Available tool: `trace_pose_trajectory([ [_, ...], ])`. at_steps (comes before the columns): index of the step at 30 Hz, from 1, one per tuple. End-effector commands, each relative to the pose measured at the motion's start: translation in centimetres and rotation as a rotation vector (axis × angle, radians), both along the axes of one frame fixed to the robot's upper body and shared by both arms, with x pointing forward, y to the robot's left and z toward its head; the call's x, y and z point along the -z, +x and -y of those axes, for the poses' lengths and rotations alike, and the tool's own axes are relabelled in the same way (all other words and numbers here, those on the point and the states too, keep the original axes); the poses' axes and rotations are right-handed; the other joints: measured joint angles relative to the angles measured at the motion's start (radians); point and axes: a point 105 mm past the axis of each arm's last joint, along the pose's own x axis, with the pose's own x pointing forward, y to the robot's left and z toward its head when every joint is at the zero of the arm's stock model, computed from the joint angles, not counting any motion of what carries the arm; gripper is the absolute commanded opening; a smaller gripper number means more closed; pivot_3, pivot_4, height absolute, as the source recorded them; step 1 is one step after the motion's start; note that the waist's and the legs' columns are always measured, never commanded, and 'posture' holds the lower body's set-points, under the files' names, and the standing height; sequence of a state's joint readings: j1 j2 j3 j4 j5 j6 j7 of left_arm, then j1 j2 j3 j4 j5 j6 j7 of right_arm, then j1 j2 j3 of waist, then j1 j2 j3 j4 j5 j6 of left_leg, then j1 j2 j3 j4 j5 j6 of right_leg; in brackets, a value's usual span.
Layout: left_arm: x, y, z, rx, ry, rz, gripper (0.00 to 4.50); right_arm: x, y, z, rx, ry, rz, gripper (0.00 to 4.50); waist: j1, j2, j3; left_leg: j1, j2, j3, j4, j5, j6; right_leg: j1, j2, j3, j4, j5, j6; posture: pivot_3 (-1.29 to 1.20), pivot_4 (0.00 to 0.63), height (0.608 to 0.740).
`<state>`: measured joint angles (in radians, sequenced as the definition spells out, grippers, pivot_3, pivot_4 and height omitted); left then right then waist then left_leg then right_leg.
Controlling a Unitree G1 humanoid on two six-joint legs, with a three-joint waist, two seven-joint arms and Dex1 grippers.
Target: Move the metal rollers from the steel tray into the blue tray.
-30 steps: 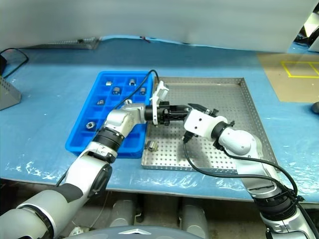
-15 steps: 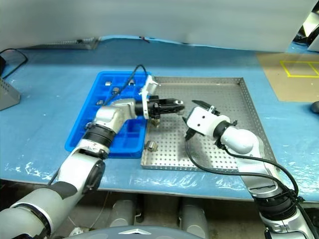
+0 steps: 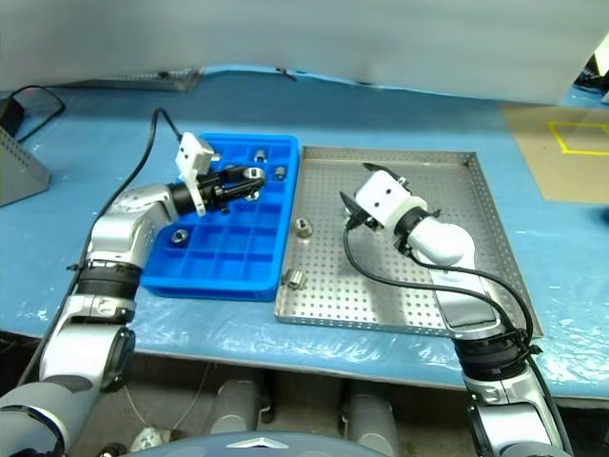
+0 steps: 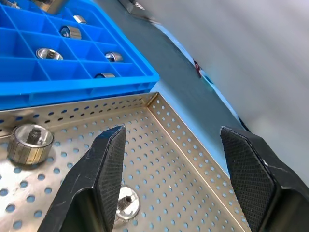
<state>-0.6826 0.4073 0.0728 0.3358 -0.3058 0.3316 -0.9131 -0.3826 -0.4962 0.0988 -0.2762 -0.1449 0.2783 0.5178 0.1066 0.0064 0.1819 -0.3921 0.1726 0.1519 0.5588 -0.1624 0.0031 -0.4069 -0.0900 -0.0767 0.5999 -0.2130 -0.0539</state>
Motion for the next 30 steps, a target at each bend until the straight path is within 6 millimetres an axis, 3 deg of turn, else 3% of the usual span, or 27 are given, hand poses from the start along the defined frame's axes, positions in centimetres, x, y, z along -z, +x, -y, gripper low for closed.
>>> trace_pose_trajectory([
  [1,-1.5,-0.9,-0.7,-0.066,0.003,0.132,1.75,-1.2,0.1,-0.2,-0.034,0.034,0.034,3.21,0.007,0.000,0.000,0.000,0.000,0.000,0.000,0.000,0.000,0.000,0.000,0.000,0.000,0.000,0.000,0.23,0.150,0.740],
  [8,0.6,-0.8,-1.7,-0.210,0.001,0.117,1.75,-0.8,0.2,-1.4,-0.080,0.028,0.007,3.21,0.029,0.000,0.000,0.000,0.001,-0.001,0.000,0.001,-0.002,-0.001,0.000,0.000,0.003,0.000,0.000,0.24,0.150,0.740],
  [14,2.3,-0.3,-3.8,-0.323,0.035,0.093,1.75,0.0,0.0,-1.1,-0.069,-0.011,-0.010,3.21,0.032,0.000,0.000,0.000,0.000,-0.001,0.001,0.001,-0.002,-0.001,0.000,0.000,0.003,0.000,0.000,0.23,0.150,0.740],
  [23,4.8,-0.6,-5.0,-0.332,0.086,0.011,1.75,0.3,-0.2,-0.9,-0.057,-0.013,-0.020,3.21,0.029,0.000,0.000,0.000,0.000,-0.001,0.000,0.001,-0.002,-0.002,0.000,0.000,0.003,0.000,0.000,0.21,0.150,0.740],
  [30,6.2,-0.1,-4.7,-0.350,0.138,-0.013,1.75,0.5,0.0,-0.8,-0.048,-0.016,-0.022,3.21,0.029,0.000,0.000,0.000,0.000,-0.001,0.000,0.001,-0.002,-0.002,0.000,0.000,0.003,0.000,0.000,0.21,0.150,0.740],
])
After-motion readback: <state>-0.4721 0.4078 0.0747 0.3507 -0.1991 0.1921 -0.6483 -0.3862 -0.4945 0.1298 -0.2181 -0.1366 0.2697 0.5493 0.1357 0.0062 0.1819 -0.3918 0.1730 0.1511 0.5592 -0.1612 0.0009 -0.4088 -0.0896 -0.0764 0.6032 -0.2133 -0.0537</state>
